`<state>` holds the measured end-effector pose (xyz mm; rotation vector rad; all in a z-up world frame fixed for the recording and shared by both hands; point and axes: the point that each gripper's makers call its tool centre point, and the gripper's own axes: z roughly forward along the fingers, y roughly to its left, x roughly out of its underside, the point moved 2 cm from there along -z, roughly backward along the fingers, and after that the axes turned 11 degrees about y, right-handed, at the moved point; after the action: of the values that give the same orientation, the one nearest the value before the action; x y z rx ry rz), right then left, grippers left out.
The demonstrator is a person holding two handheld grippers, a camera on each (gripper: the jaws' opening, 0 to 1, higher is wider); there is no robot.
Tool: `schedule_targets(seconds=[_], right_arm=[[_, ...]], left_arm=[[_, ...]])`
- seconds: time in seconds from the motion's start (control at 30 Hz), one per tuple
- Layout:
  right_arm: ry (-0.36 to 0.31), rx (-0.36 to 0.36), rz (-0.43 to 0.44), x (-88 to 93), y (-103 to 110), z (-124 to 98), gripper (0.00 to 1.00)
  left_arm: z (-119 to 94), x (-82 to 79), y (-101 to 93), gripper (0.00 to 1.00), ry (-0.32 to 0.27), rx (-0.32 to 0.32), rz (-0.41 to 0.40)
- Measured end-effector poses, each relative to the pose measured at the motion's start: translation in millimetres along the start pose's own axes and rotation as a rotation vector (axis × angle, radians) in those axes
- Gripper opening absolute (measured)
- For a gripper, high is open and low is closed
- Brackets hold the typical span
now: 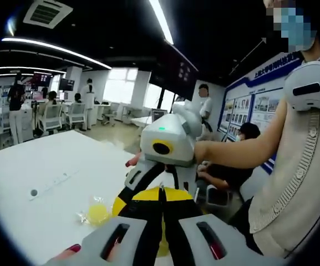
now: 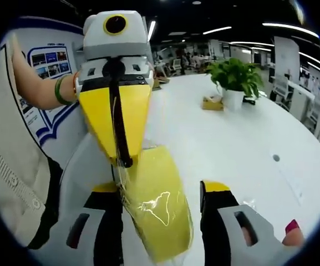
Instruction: Compare the silicone blocks by pressing each to a similar depth, holding the contact briefly, and releasing to observe deformation and rebound differences across the visible hardness samples.
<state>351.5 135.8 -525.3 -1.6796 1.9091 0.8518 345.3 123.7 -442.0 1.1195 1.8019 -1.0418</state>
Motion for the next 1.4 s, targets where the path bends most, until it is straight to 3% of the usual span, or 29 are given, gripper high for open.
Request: schedule_targets(seconds=[0.33, 0.63, 1.0, 1.4], right_arm=[[-0.004, -0.006, -0.011, -0.4, 2, 1, 0.42], [-0.016, -0.006, -0.096, -4.2, 10, 4, 0.25], [-0.010, -0.020, -0.094, -5.3, 19, 4, 0.13], [-0.003, -0.020, -0.086, -4.7, 22, 4, 0.09]], left_arm=[[-2, 0.7, -1.7, 0.00, 0.005, -0.004, 0.010], [-4, 3.2, -4.2, 0.00, 0.014, -0.013, 0.019], [-6, 3.2, -9.5, 0.00, 0.014, -0.017, 0.022], [-6, 4.5, -13.0, 0.00, 0.015, -0.018, 0.033]])
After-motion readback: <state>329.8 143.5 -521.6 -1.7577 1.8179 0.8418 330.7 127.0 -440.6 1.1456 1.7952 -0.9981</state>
